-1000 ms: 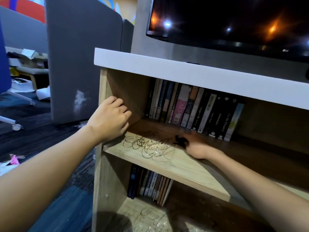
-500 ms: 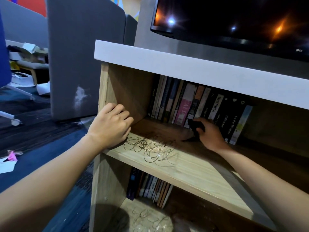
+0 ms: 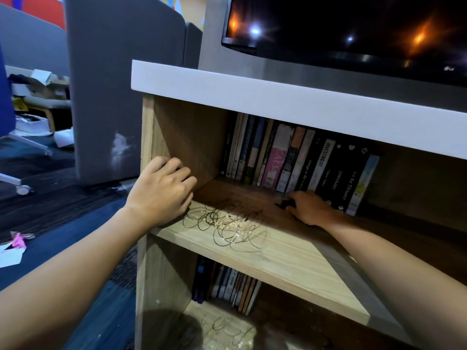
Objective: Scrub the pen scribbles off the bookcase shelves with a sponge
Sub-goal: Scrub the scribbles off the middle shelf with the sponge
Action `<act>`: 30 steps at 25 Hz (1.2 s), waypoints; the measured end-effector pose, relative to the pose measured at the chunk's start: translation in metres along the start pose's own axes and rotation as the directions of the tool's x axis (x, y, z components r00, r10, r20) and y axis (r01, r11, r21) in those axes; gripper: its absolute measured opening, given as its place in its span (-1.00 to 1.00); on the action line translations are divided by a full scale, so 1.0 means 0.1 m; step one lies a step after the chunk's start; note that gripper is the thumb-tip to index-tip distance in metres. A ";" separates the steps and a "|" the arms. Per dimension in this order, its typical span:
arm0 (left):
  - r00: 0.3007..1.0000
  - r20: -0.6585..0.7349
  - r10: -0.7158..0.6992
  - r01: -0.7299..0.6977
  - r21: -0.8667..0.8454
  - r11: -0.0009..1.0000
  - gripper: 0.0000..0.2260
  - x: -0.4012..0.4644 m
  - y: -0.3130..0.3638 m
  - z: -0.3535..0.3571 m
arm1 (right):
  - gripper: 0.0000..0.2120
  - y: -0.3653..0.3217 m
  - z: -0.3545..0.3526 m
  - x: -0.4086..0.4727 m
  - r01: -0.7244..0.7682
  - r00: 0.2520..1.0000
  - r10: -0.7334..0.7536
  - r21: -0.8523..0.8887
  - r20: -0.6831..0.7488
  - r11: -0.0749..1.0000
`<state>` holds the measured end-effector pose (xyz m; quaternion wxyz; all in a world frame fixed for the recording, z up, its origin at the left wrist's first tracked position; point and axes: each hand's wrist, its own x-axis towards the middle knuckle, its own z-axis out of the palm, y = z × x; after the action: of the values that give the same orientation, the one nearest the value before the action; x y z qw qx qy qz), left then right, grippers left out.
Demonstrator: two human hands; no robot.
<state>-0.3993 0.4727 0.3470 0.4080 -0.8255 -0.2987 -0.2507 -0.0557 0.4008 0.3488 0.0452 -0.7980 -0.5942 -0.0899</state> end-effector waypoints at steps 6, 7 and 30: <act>0.998 -0.039 -0.045 0.046 0.005 0.999 -0.71 -0.02 0.00 -0.01 | -0.72 -0.60 0.02 -0.07 0.111 0.992 -0.096 0.196 -0.083 0.974; 0.998 -0.038 -0.048 0.049 0.004 0.999 -0.69 -0.01 0.01 -0.01 | -0.72 -0.76 0.00 -0.17 0.194 0.980 -0.179 0.229 -0.085 0.954; 0.998 -0.057 -0.017 0.018 0.014 1.000 -0.69 -0.03 -0.03 0.00 | -0.75 -1.90 0.04 0.30 0.404 0.908 -0.419 0.284 -0.011 0.869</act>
<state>-0.4034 0.4736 0.3464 0.4202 -0.8124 -0.2960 -0.2754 -0.2291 0.4849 0.3442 0.1221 -0.6407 -0.7580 0.0079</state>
